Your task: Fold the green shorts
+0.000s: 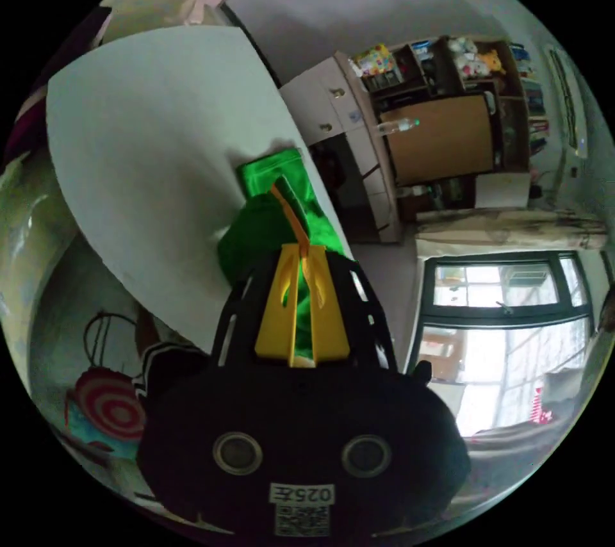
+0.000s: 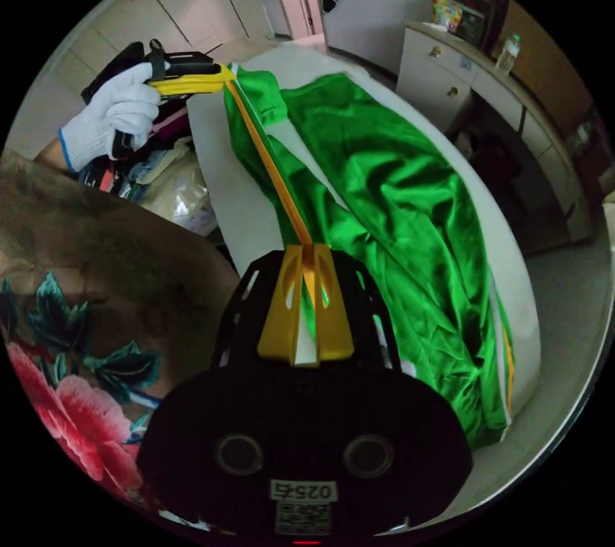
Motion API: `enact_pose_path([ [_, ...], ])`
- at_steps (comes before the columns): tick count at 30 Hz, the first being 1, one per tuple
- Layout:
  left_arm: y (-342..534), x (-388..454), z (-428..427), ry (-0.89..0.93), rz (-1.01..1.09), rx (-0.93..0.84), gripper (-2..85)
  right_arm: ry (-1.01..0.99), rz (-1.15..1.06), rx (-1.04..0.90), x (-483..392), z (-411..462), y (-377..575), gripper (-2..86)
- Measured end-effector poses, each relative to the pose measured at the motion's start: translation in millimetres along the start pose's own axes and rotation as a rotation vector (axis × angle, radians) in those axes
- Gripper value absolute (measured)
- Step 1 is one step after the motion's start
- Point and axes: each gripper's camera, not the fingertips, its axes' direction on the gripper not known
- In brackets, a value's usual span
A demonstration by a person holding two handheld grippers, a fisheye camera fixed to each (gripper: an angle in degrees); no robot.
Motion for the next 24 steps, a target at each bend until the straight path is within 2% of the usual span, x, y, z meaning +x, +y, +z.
enact_pose_path([
  [2, 6.8, -0.6, -17.5, 0.087, 0.062, 0.053, -1.6, 0.076, -0.031, 0.058, -13.7, -11.9, 2.8, 1.3],
  [4, 13.8, -3.6, -40.2, 0.124, 0.101, 0.100, -1.6, 0.045, -0.095, 0.086, -30.7, -16.1, 4.2, 1.2],
  [6, 22.7, -27.0, -60.6, 0.058, 0.071, 0.100, -1.6, -0.047, -0.192, 0.037, -52.9, -0.3, 4.2, 1.3],
  [8, 27.9, -54.9, -60.3, -0.041, 0.055, 0.058, -1.5, -0.053, -0.198, -0.007, -62.9, 22.3, 2.7, 1.6],
  [11, 30.2, -112.0, -47.4, -0.072, -0.080, -0.010, -1.2, -0.072, -0.165, -0.100, -64.5, 63.4, -4.6, 2.5],
  [13, 35.4, -133.5, -48.0, -0.032, -0.173, 0.018, -0.8, -0.121, -0.143, -0.158, -61.1, 79.0, -11.0, 3.5],
  [16, 45.0, -144.9, -65.7, -0.041, -0.255, 0.118, 0.7, -0.239, -0.139, -0.224, -54.9, 84.8, -19.1, 7.0],
  [18, 47.7, -146.3, -91.9, -0.069, -0.295, 0.200, 2.7, -0.396, -0.107, -0.269, -42.0, 79.6, -28.0, 9.5],
  [20, 39.3, -129.6, -109.4, -0.107, -0.240, 0.249, 3.2, -0.431, -0.074, -0.224, -29.8, 63.5, -37.4, 10.0],
  [24, -22.3, -56.2, -71.8, -0.131, 0.034, 0.110, 4.7, -0.316, -0.003, -0.035, -2.5, 23.9, -81.9, 11.0],
])
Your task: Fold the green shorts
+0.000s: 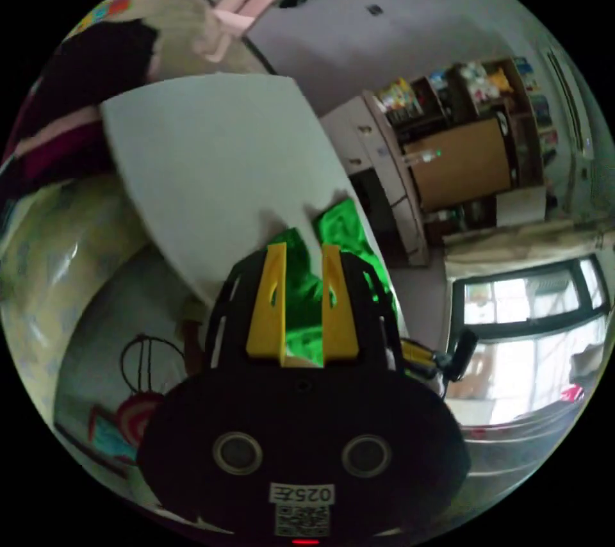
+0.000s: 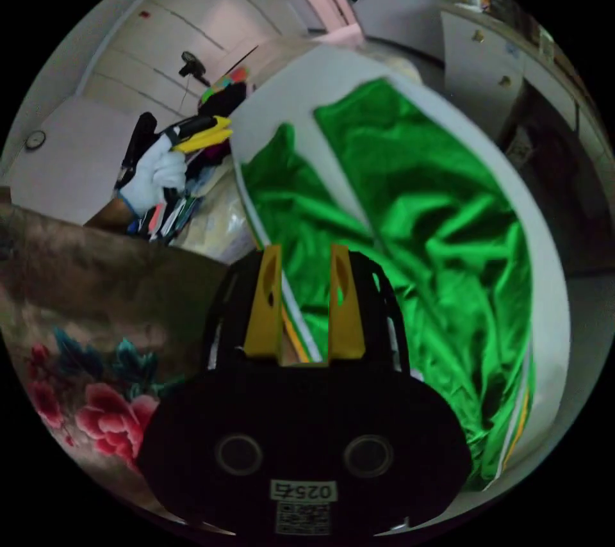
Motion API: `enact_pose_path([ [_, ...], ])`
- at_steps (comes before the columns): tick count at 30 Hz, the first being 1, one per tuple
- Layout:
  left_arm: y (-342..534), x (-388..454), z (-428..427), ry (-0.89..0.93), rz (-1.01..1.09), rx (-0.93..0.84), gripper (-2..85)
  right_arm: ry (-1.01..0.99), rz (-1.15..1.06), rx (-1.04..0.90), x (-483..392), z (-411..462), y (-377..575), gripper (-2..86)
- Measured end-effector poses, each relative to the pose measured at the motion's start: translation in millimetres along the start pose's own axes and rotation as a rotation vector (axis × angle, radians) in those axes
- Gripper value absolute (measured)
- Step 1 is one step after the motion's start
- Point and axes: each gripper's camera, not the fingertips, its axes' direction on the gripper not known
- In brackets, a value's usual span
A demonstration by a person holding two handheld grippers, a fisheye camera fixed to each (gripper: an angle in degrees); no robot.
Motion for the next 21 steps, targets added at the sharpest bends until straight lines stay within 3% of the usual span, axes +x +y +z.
enact_pose_path([
  [6, -70.7, 99.2, 145.0, -0.161, 0.358, -0.301, 6.8, 0.226, 0.078, 0.109, 51.1, -19.4, -90.2, 11.3],
  [11, -68.5, 152.7, 237.6, -0.357, 0.662, -0.536, 7.1, 0.314, 0.081, -0.007, 96.1, 2.2, -156.2, 11.1],
  [15, -62.8, 172.1, 268.3, -0.456, 0.726, -0.550, 3.5, 0.308, 0.037, -0.207, 110.9, 46.5, -189.5, 7.3],
  [19, -50.8, 182.8, 287.1, -0.517, 0.793, -0.560, 0.3, 0.480, -0.089, -0.228, 85.3, 55.2, -199.9, 0.1],
  [21, -41.8, 191.3, 291.2, -0.664, 0.843, -0.496, -1.1, 0.520, -0.219, -0.268, 62.0, 56.8, -219.3, -0.6],
])
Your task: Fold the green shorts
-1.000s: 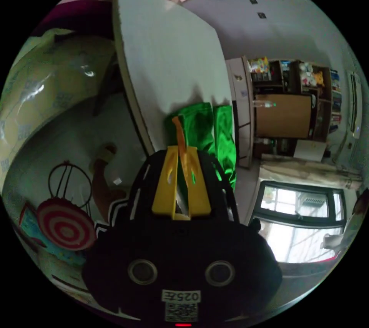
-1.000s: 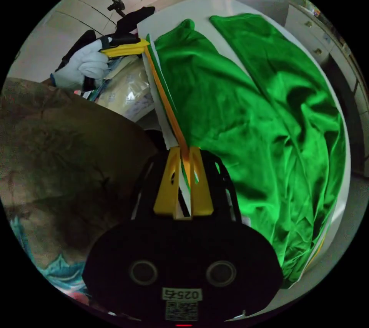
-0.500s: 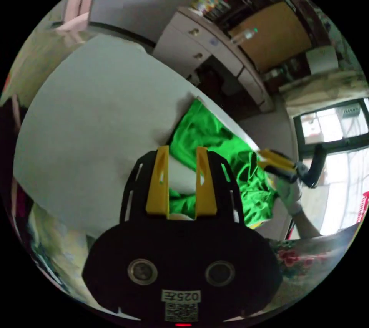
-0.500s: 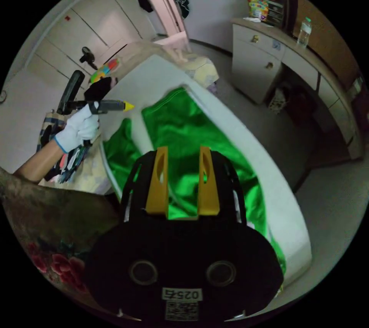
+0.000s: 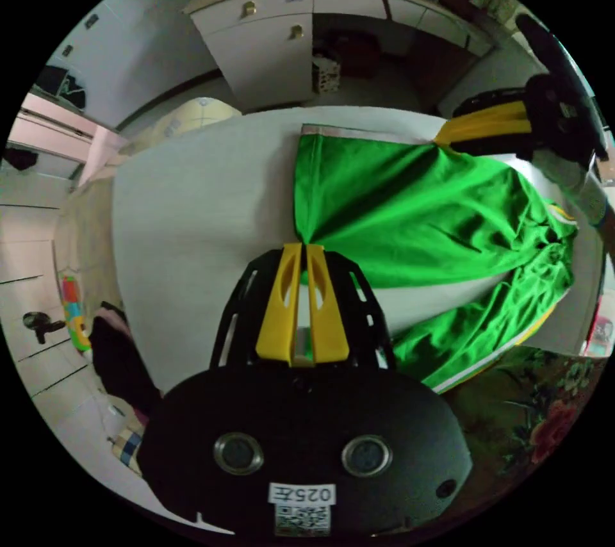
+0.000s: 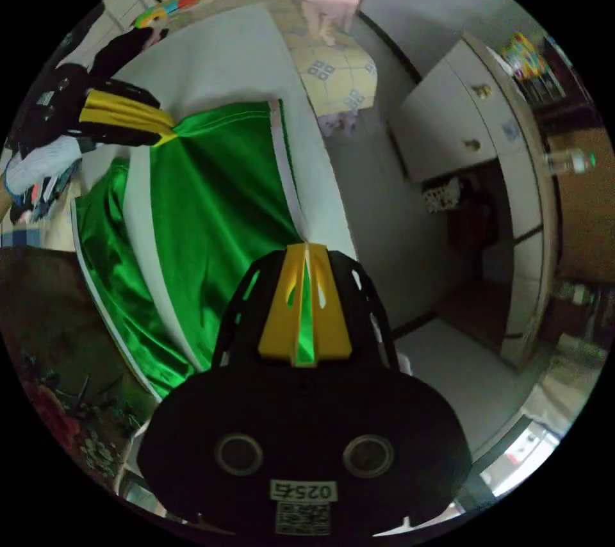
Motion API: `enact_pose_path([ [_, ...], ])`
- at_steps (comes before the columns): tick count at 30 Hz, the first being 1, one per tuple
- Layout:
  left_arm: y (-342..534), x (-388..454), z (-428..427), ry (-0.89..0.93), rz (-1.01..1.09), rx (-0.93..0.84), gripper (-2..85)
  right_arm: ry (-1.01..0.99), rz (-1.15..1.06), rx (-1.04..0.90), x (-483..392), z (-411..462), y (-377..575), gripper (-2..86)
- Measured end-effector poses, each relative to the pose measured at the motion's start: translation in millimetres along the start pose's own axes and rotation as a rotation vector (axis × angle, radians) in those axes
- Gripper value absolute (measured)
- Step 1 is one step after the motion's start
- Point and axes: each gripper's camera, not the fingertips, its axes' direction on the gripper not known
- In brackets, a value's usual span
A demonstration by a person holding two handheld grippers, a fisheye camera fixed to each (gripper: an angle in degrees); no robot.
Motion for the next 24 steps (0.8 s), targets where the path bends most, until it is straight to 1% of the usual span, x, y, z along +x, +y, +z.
enact_pose_path([
  [3, 5.1, 0.4, -9.9, -0.159, -0.031, 0.050, -1.5, 0.067, -0.086, 0.056, -8.5, -27.0, -36.2, -0.7],
  [5, 7.1, -10.3, -8.0, -0.182, -0.067, 0.051, -1.6, 0.073, -0.107, 0.075, -10.0, -36.3, -58.9, -0.5],
  [7, 7.6, -25.3, 6.0, -0.149, -0.100, 0.026, -1.5, 0.101, -0.061, 0.077, -7.6, -36.1, -77.5, 0.1],
  [9, 8.7, -47.1, 35.0, -0.068, -0.153, -0.029, -0.9, 0.076, 0.012, 0.039, 0.7, -31.7, -86.8, 4.0],
  [10, 10.1, -51.0, 33.9, -0.037, -0.160, 0.017, -0.6, 0.054, 0.031, 0.040, 3.7, -33.7, -84.7, 4.6],
  [11, 10.5, -59.0, 35.4, -0.021, -0.197, 0.025, 0.0, 0.010, 0.077, 0.066, 10.7, -42.7, -73.8, 5.9],
  [12, 9.4, -65.3, 38.7, -0.071, -0.241, -0.008, 0.8, -0.014, 0.132, 0.120, 18.1, -57.0, -53.4, 6.1],
  [14, 10.3, -71.9, 35.9, -0.147, -0.297, -0.023, 1.7, 0.005, 0.235, 0.195, 28.9, -81.5, -8.1, 6.4],
  [16, 15.2, -75.0, 20.9, -0.119, -0.347, 0.037, 2.1, 0.030, 0.348, 0.230, 39.7, -101.8, 50.0, 6.6],
  [17, 17.8, -71.5, 7.1, -0.063, -0.357, 0.102, 2.1, 0.032, 0.424, 0.225, 47.4, -110.9, 93.7, 6.8],
  [18, 15.6, -59.9, -6.2, 0.001, -0.321, 0.163, 2.2, 0.028, 0.506, 0.209, 55.4, -116.4, 140.2, 7.0],
  [19, 12.5, -51.7, -11.8, 0.033, -0.295, 0.185, 2.2, 0.024, 0.549, 0.196, 59.6, -118.1, 165.0, 7.1],
  [21, -12.7, -0.9, -24.9, 0.170, -0.114, 0.211, 2.3, 0.024, 0.703, 0.102, 76.0, -118.4, 266.4, 7.1],
  [22, -20.6, 15.1, -26.4, 0.191, -0.073, 0.211, 2.3, 0.031, 0.730, 0.072, 79.7, -117.7, 291.0, 7.0],
  [24, -51.3, 94.9, -31.0, 0.283, 0.161, 0.226, 2.3, 0.052, 0.778, -0.056, 95.2, -113.7, 379.4, 7.1],
])
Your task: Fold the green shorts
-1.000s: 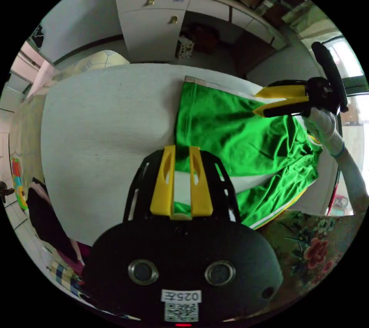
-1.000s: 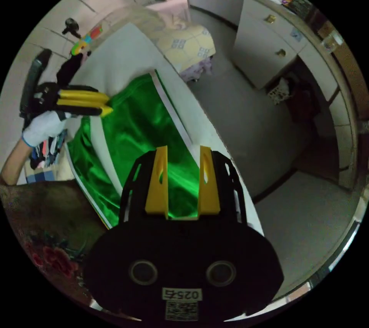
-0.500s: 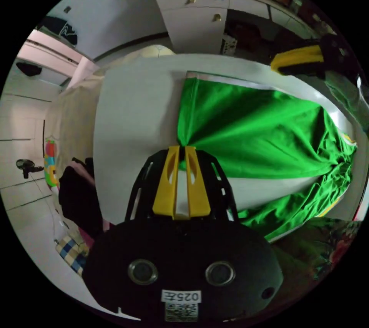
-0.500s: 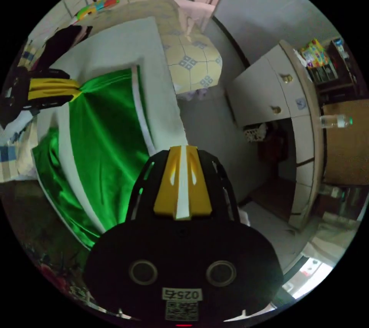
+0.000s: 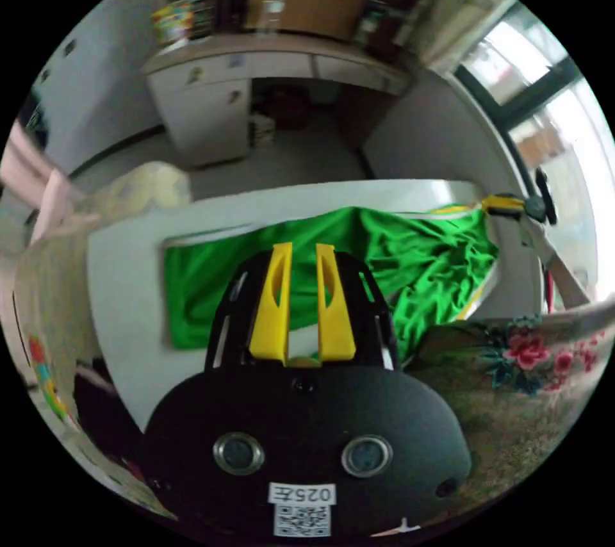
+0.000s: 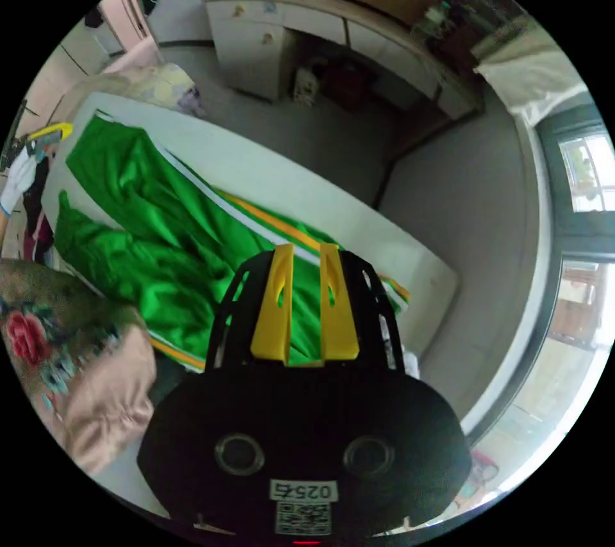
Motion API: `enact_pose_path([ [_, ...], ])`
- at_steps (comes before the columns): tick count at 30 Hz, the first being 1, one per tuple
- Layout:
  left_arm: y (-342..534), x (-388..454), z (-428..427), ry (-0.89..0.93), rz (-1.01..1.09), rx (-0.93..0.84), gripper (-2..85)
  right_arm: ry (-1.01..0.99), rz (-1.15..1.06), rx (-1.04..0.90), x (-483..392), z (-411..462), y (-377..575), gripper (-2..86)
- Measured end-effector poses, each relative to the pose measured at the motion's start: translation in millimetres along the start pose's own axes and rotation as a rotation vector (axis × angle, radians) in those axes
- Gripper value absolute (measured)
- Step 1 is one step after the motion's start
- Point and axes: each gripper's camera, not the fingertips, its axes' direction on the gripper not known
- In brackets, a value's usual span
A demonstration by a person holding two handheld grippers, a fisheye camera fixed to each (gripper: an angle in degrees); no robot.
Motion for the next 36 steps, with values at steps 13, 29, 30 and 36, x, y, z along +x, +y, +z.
enact_pose_path([
  [13, -138.9, 329.5, 209.3, 0.073, 0.808, -0.377, 4.0, -0.294, -0.241, -0.163, 197.4, 35.5, -3.6, 8.7],
  [29, -148.6, 356.2, 186.0, -0.063, 0.786, -0.396, -0.9, -0.543, -0.400, -0.190, 269.0, -1.0, 22.6, 7.0],
  [30, -158.6, 349.4, 183.9, -0.035, 0.729, -0.339, -0.9, -0.470, -0.340, -0.145, 282.0, -1.4, 22.3, 6.7],
  [36, -186.8, 318.8, 246.6, -0.053, 0.443, -0.356, -0.8, -0.433, -0.074, -0.116, 321.6, 47.7, 3.5, 8.0],
])
